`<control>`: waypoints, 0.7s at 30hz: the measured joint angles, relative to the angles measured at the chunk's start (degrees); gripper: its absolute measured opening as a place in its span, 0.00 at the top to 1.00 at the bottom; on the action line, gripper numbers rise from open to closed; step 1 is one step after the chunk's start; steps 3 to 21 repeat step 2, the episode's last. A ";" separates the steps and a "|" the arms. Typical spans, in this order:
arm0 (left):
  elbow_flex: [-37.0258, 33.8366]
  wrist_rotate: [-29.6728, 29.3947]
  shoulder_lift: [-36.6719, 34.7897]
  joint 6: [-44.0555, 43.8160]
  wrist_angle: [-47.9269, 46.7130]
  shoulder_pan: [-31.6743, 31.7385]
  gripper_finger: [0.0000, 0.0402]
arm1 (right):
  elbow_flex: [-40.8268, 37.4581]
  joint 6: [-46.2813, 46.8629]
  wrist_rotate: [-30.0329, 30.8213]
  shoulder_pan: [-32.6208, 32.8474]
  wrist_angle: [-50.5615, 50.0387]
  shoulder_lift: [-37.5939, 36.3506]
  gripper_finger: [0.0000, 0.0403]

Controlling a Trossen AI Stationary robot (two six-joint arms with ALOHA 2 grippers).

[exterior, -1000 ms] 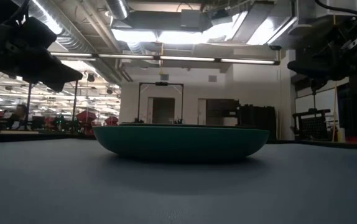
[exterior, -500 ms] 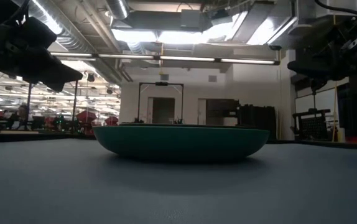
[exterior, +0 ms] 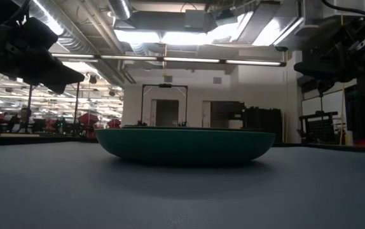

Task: Stack plastic plates
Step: Return to Home Position

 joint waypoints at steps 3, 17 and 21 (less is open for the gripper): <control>0.00 0.00 0.00 0.00 0.00 0.00 0.99 | 0.00 0.01 0.00 0.00 0.00 0.00 0.99; 0.00 0.00 0.00 0.00 0.00 0.00 0.99 | 0.00 0.01 0.00 0.00 0.00 0.00 0.99; 0.00 0.00 0.00 0.00 0.00 0.00 0.99 | 0.00 0.01 0.00 0.00 0.00 0.00 0.99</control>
